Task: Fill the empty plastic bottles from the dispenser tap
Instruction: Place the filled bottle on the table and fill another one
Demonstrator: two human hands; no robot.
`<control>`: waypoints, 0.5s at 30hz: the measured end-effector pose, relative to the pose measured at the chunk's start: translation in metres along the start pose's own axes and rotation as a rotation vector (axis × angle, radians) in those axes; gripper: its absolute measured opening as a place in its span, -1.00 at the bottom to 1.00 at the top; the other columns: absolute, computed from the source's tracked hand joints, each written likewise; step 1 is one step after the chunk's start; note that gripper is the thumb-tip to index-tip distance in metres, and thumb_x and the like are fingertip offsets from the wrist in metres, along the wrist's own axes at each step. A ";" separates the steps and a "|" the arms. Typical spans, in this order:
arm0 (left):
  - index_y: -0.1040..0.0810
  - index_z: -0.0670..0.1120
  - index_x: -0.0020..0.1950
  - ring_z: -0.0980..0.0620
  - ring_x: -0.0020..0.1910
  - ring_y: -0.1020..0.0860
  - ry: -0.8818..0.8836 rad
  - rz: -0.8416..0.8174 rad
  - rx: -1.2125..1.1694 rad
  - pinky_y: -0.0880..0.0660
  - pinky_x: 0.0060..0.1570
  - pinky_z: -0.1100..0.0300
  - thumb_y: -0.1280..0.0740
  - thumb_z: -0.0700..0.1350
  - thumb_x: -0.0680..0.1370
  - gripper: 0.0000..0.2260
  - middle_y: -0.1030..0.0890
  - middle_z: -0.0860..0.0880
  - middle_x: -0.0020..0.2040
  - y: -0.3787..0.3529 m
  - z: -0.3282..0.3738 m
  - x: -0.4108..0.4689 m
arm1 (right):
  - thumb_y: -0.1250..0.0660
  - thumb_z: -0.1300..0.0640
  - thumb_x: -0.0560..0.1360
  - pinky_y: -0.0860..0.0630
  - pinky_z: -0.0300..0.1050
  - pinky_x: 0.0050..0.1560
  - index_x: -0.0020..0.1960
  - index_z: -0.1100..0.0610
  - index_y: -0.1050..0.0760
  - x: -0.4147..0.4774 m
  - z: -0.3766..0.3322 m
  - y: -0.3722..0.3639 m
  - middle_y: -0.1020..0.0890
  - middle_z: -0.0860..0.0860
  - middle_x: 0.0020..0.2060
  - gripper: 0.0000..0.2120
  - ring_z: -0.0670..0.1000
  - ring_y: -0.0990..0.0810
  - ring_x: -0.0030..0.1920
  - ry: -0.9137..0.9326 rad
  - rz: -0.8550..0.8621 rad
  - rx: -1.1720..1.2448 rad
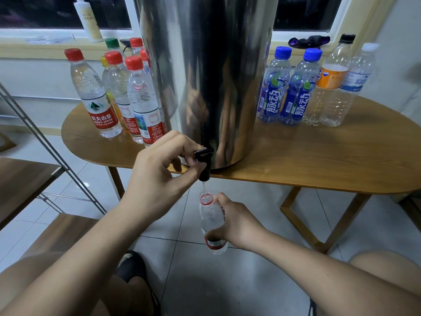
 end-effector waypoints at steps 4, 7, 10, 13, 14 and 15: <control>-0.58 0.03 0.00 -0.07 -0.10 -0.59 0.003 0.000 -0.002 -0.53 -0.17 0.06 -0.57 -0.28 0.55 -0.74 -0.61 -0.02 -0.11 0.000 0.000 0.000 | -0.71 -0.15 0.30 -0.64 0.01 0.16 0.22 -0.19 -0.35 0.000 -0.001 0.002 -0.65 -0.14 0.17 -0.32 0.01 -0.63 0.14 0.004 0.004 -0.003; -0.57 0.04 0.00 -0.07 -0.10 -0.59 0.002 0.002 -0.006 -0.53 -0.17 0.06 -0.56 -0.28 0.55 -0.73 -0.61 -0.02 -0.11 0.000 0.000 0.000 | -0.71 -0.14 0.31 -0.63 0.00 0.14 0.24 -0.17 -0.36 -0.001 -0.004 0.004 -0.64 -0.15 0.17 -0.32 0.00 -0.62 0.13 0.012 0.008 -0.005; -0.57 0.05 0.00 -0.07 -0.10 -0.59 0.005 0.001 -0.005 -0.53 -0.18 0.04 -0.57 -0.28 0.55 -0.73 -0.60 -0.02 -0.10 0.000 0.000 0.000 | -0.71 -0.13 0.31 -0.64 0.04 0.17 0.26 -0.16 -0.37 -0.001 -0.005 0.005 -0.64 -0.15 0.17 -0.32 0.01 -0.62 0.14 0.016 0.011 0.000; -0.58 0.02 0.00 -0.05 -0.10 -0.59 0.008 0.002 -0.001 -0.53 -0.18 0.03 -0.57 -0.29 0.55 -0.74 -0.60 -0.01 -0.10 0.000 -0.001 0.000 | -0.71 -0.13 0.32 -0.64 0.04 0.17 0.26 -0.15 -0.36 -0.002 -0.007 0.005 -0.65 -0.14 0.19 -0.32 0.02 -0.63 0.15 0.022 0.013 -0.002; -0.59 0.00 0.00 -0.05 -0.10 -0.59 0.009 0.002 0.000 -0.53 -0.18 0.03 -0.57 -0.29 0.55 -0.76 -0.60 -0.01 -0.10 0.000 -0.001 0.000 | -0.71 -0.13 0.32 -0.64 0.04 0.17 0.26 -0.14 -0.36 -0.002 -0.007 0.005 -0.65 -0.14 0.19 -0.31 0.02 -0.63 0.15 0.026 0.014 -0.004; -0.60 -0.01 0.00 -0.05 -0.10 -0.59 0.010 0.001 0.001 -0.53 -0.18 0.04 -0.57 -0.29 0.55 -0.77 -0.60 0.00 -0.10 0.000 -0.001 0.000 | -0.71 -0.13 0.32 -0.64 0.05 0.17 0.27 -0.15 -0.36 -0.002 -0.008 0.005 -0.65 -0.14 0.19 -0.30 0.02 -0.63 0.15 0.028 0.016 -0.004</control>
Point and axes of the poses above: each hand's wrist, its own x-axis towards the middle knuckle, its own y-axis out of the back of the hand, z = x × y, the point moved 10 cm from there along x, towards the middle knuckle
